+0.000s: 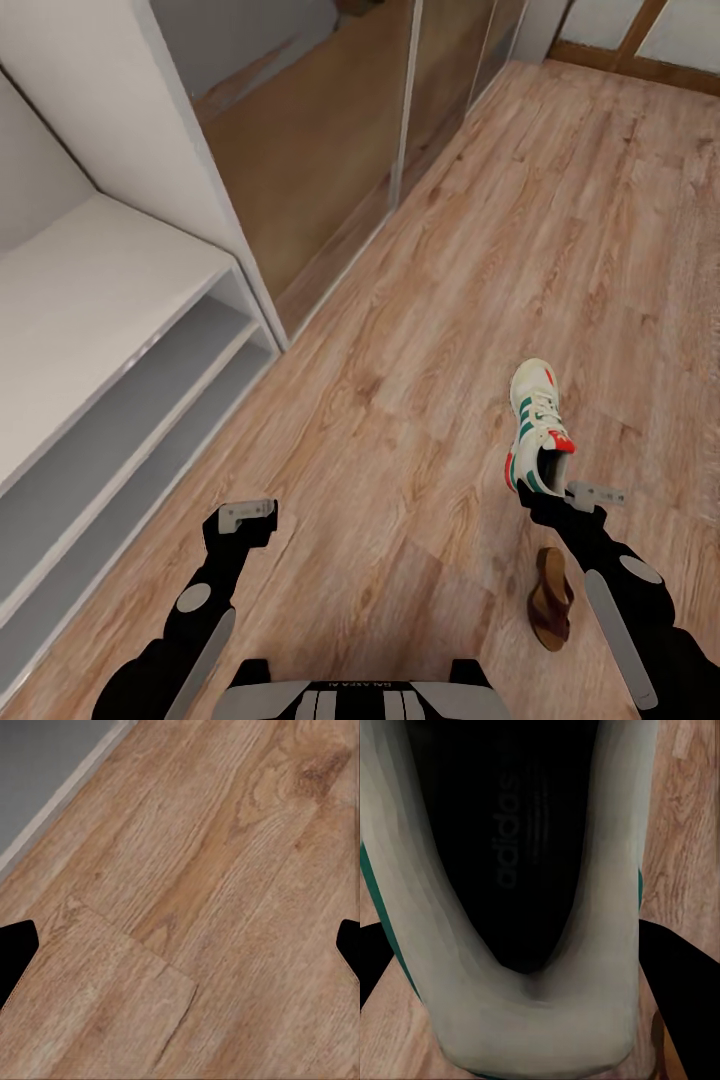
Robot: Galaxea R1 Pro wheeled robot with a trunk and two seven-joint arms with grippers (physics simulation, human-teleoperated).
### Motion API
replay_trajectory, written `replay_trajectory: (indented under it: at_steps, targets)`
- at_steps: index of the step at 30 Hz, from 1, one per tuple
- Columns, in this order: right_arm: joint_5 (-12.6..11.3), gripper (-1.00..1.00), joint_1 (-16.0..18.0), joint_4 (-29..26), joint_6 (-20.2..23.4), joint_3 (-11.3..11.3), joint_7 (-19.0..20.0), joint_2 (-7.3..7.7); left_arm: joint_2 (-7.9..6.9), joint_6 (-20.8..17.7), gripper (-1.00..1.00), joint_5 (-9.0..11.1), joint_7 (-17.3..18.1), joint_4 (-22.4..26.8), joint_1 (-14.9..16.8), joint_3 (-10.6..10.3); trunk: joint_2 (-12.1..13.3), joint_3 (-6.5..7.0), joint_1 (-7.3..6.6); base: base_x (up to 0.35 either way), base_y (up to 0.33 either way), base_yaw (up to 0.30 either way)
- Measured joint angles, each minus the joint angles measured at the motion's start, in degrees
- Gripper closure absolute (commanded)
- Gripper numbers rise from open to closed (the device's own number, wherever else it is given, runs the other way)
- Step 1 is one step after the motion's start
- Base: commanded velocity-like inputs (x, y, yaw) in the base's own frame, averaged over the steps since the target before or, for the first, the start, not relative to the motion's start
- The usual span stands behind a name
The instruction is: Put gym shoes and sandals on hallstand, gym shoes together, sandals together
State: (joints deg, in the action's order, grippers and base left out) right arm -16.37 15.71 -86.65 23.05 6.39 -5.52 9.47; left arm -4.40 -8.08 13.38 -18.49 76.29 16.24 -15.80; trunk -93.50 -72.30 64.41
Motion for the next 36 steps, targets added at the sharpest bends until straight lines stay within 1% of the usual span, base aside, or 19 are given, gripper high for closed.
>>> replay_trajectory:
  at_steps: [10,25,36]
  targets:
    - [0.0,1.00,0.0,0.0,0.0,0.0,0.0,0.00,0.00,0.0,-1.00,0.0,0.0,0.0,0.0,0.0,0.0,0.00,0.00,0.331,0.089,-0.278]
    - [0.0,1.00,0.0,0.0,0.0,0.0,0.0,0.00,0.00,0.0,-1.00,0.0,0.0,0.0,0.0,0.0,0.0,0.00,0.00,0.336,0.013,-0.278]
    - [0.0,1.00,0.0,0.0,0.0,0.0,0.0,0.00,0.00,0.0,-1.00,0.0,0.1,0.0,0.0,0.0,0.0,0.00,0.00,0.336,0.120,-0.278]
